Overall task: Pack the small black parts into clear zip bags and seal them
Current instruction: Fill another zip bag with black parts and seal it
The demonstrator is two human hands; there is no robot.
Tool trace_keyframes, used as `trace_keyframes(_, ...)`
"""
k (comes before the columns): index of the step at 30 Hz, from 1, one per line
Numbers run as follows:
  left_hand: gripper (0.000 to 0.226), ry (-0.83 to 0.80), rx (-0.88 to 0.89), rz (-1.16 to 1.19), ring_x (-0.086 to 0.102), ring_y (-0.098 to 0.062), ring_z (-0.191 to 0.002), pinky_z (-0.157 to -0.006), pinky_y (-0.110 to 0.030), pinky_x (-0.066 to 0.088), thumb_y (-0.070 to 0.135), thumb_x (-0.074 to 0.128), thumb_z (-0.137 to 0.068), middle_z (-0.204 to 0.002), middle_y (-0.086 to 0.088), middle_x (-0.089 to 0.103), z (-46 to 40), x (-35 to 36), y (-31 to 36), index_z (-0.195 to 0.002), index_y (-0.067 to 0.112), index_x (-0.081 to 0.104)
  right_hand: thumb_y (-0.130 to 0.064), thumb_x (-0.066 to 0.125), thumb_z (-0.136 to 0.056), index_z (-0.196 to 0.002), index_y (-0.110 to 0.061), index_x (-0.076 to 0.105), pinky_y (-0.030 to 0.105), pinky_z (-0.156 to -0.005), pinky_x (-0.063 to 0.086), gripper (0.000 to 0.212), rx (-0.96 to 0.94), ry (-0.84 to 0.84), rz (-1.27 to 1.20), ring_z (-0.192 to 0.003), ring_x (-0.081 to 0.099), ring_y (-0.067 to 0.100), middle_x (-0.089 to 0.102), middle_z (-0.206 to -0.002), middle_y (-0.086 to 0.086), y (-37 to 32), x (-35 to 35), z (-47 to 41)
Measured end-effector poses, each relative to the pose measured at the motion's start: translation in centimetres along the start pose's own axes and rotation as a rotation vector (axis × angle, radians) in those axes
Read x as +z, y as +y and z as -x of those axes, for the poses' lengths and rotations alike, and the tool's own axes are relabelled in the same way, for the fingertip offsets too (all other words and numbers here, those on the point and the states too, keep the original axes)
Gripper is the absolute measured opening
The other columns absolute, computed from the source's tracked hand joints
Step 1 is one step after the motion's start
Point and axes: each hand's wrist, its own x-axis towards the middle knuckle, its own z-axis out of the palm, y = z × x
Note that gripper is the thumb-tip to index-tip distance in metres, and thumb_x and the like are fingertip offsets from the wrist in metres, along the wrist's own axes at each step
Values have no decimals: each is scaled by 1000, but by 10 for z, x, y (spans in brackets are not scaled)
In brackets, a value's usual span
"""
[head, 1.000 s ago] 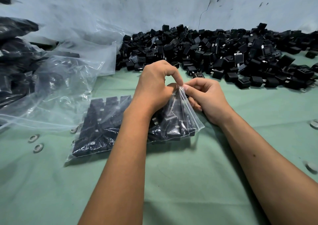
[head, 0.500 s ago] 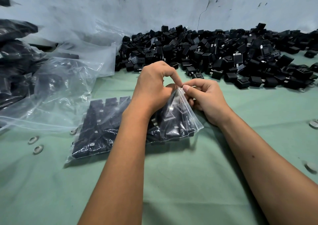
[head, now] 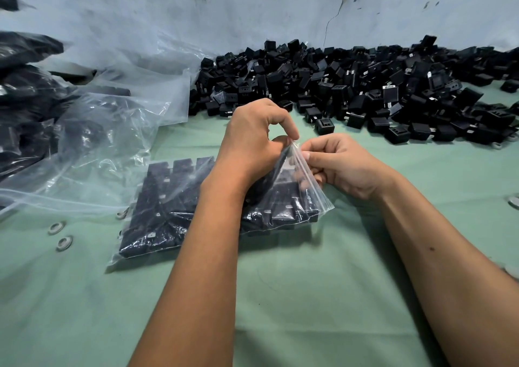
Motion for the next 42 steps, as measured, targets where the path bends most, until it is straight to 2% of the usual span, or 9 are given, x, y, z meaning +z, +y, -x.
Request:
trace_keyframes(4,21,3,4,-4,65,-12,-98,-85,-40,55,6,82,-77,-98,8,70,0,1,-1,-80,27,79,-21,73,-87,-89,-10,77,15,-43,47,12,-43,49,8,-52,63,6,71,-71,6,-3,-4,3)
trace_keyframes(9,21,8,-4,-4,65,-11,-98,-85,-39,55,7,84,-76,-97,9,69,-1,3,1,-79,28,79,-13,68,-92,-92,-4,70,16,-37,38,9,-36,24,18,-48,60,13,71,-79,22,-2,4,1)
trace_keyframes(13,20,8,-5,-8,65,-11,-98,-86,-39,55,7,84,-77,-97,9,68,-1,3,1,-80,27,79,-16,69,-89,-85,-12,75,14,-34,35,9,-50,84,13,-48,59,5,68,-69,10,-3,-3,3)
trace_keyframes(21,20,-4,28,-46,65,-16,-100,-87,-41,54,4,82,-78,-100,5,69,0,5,7,-82,23,79,-22,72,-88,-92,-6,71,16,-33,34,17,-12,25,45,-45,58,8,58,-89,48,-4,-7,1)
trace_keyframes(24,20,-11,33,-65,64,-16,-101,-87,-41,54,3,82,-79,-101,5,69,-1,5,8,-83,23,79,-26,75,-84,-88,-11,74,15,-31,33,16,15,-13,47,-45,61,7,63,-83,32,-5,-11,4)
trace_keyframes(29,20,-11,35,-73,64,-16,-101,-87,-40,54,4,81,-79,-100,6,69,0,5,8,-83,24,79,-24,75,-89,-102,10,62,12,-28,28,38,40,-79,78,-37,55,11,68,-89,36,-4,-7,1)
trace_keyframes(34,20,-5,31,-63,64,-15,-101,-88,-40,54,5,82,-79,-100,7,69,1,5,8,-83,24,79,-22,66,-91,-99,-3,66,10,-28,25,20,51,-16,104,-33,48,8,63,-63,7,-7,-18,6)
trace_keyframes(38,21,-13,28,-64,64,-15,-101,-88,-41,54,4,81,-79,-100,7,68,0,5,7,-82,24,79,-26,76,-86,-99,-4,71,12,-28,26,26,79,-110,91,-34,51,11,68,-82,31,-4,-8,3)
trace_keyframes(42,20,-9,24,-50,64,-15,-101,-88,-41,54,6,82,-79,-100,8,68,0,5,6,-81,26,79,-24,74,-88,-105,12,60,12,-28,29,42,73,-83,53,-37,55,10,75,-85,21,-5,-8,1)
